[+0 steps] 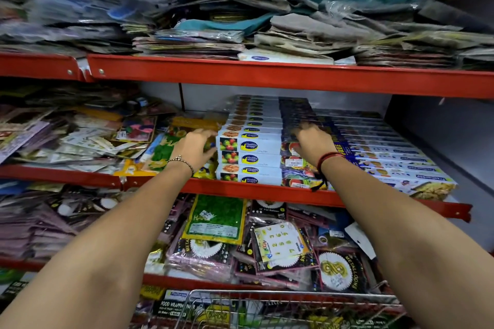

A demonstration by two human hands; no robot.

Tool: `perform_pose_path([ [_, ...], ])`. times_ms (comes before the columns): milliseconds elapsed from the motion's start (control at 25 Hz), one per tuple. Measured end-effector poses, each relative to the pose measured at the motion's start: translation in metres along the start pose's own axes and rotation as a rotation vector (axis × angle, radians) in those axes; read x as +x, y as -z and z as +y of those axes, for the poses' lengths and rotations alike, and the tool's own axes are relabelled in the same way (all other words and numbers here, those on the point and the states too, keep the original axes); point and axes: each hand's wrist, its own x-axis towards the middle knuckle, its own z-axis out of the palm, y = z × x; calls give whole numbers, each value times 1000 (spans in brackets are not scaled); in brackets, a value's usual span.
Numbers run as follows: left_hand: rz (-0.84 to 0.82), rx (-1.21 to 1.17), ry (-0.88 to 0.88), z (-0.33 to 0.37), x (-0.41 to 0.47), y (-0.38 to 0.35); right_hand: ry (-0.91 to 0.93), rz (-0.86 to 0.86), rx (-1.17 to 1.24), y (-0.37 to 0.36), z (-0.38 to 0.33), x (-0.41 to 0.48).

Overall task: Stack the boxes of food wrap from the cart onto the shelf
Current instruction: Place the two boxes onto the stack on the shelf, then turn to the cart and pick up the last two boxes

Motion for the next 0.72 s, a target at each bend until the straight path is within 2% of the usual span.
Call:
perform_pose_path([
  [120,-14,-27,-43,9,-22,-4,43,165,80,-7,-4,-34],
  [280,-99,-45,-124,29,-69,-15,50,183,208,-26,-17,-90],
  [520,-269,-6,-173,52,-155,-51,76,51,273,-62,-45,-181],
  [720,-536,-20,-204,45,-241,-100,79,-205,324,-121,-68,-267],
])
